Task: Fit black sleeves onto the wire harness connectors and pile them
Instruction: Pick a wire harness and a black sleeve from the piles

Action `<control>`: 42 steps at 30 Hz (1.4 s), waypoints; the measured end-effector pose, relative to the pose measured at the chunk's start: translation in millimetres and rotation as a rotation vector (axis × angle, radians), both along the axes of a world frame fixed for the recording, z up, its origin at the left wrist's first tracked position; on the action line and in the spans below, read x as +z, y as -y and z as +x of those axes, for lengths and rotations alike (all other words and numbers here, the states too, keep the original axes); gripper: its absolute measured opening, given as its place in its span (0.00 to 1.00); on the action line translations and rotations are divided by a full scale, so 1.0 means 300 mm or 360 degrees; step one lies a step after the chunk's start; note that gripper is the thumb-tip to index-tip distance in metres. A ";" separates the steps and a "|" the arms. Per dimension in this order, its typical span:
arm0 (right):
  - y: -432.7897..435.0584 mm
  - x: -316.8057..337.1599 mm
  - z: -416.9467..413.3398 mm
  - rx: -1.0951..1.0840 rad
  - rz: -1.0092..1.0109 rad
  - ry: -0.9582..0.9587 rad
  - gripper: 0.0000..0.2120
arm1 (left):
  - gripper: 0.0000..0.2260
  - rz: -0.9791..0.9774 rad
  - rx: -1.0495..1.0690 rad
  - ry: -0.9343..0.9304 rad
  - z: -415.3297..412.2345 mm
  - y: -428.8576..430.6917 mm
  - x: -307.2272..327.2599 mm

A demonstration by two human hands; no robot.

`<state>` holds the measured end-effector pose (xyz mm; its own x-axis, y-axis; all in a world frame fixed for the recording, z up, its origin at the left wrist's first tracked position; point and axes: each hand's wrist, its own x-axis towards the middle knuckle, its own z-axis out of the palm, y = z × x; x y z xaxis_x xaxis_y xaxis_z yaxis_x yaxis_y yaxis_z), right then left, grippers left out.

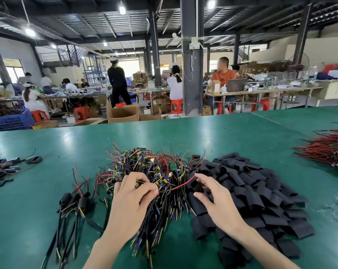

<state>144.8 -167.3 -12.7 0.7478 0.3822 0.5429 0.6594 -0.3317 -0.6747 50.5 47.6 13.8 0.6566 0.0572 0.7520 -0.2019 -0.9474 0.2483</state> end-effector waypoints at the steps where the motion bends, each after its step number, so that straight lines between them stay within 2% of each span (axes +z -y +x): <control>1: 0.001 0.003 -0.001 -0.0006 0.0018 0.0016 0.23 | 0.14 0.0011 0.0002 -0.0004 0.000 0.003 -0.001; 13: 0.016 0.032 -0.015 -0.0035 0.0119 -0.0019 0.22 | 0.11 0.0188 0.0099 0.0121 0.010 -0.003 -0.026; 19: 0.021 0.041 -0.015 -0.0068 0.0109 -0.0023 0.26 | 0.10 0.0136 0.0059 0.0215 0.003 0.000 -0.020; 24: 0.026 0.045 -0.023 -0.0095 0.0114 -0.0041 0.28 | 0.11 0.0420 0.0193 0.0332 -0.001 0.014 -0.015; 28: 0.027 0.044 -0.026 -0.0117 0.0094 -0.0053 0.27 | 0.04 0.0578 0.0261 0.0368 0.000 0.017 -0.024; 37: 0.033 0.051 -0.027 -0.0147 0.0093 -0.0039 0.26 | 0.13 0.0600 0.0330 0.0482 0.003 0.003 -0.043; 42: 0.032 0.050 -0.031 -0.0155 0.0083 -0.0040 0.27 | 0.12 0.0685 0.0296 0.0479 0.002 0.019 -0.044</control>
<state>135.5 -176.8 2.3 0.7936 0.2789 0.5408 0.6085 -0.3572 -0.7087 51.2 41.8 0.5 0.4173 -0.2024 0.8859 -0.0239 -0.9770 -0.2120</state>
